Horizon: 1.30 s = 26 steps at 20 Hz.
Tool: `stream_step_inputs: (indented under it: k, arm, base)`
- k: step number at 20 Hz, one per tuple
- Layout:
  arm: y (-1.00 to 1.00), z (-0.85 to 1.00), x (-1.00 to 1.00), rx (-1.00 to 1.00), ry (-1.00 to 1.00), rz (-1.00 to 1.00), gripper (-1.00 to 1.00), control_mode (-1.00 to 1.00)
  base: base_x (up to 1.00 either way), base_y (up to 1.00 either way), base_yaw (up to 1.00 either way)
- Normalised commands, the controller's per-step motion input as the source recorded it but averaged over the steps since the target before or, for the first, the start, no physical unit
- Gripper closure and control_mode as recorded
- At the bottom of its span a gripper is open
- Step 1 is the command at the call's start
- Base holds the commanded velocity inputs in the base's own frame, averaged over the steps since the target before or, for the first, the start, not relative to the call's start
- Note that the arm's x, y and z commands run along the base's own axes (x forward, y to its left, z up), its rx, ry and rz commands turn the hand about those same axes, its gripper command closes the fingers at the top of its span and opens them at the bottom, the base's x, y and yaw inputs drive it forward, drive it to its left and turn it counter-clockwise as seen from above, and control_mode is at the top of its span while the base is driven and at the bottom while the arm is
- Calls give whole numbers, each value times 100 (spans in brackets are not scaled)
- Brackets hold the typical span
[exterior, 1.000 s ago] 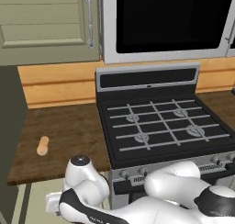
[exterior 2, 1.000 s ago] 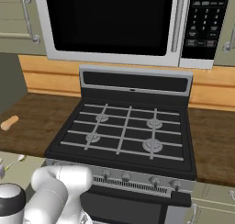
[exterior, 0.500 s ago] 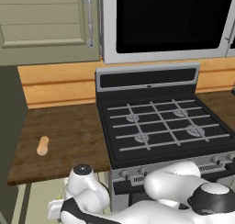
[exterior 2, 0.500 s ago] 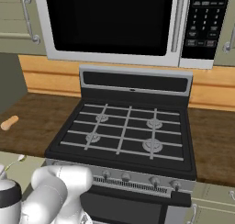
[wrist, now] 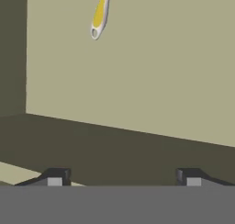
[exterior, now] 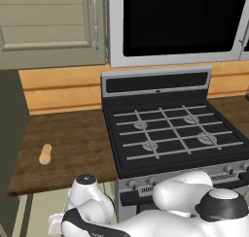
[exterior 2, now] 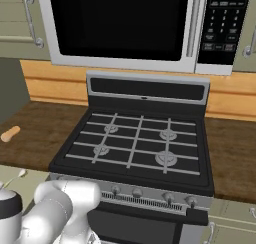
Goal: Pick the dish brush from the drawer and place it on the counter.
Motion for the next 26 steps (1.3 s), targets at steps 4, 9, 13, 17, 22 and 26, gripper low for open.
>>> stream_step_inputs:
  k: [4,9,13,17,22,26]
  arm:
    - [8,-22,-70,0,8,0,-100,-100]
    - [16,-34,-84,-1,6,0,-100,-100]
    - [21,-40,-85,-3,2,0,-100,-100]
    - [23,-33,-90,-2,0,0,-100,-100]
    - [13,-22,-81,-1,0,0,-100,-100]
    - [2,-4,-58,0,0,0,-100,-100]
  base:
    - [0,0,0]
    - [0,0,0]
    - [0,0,0]
    - [0,0,0]
    - [0,0,0]
    - [0,0,0]
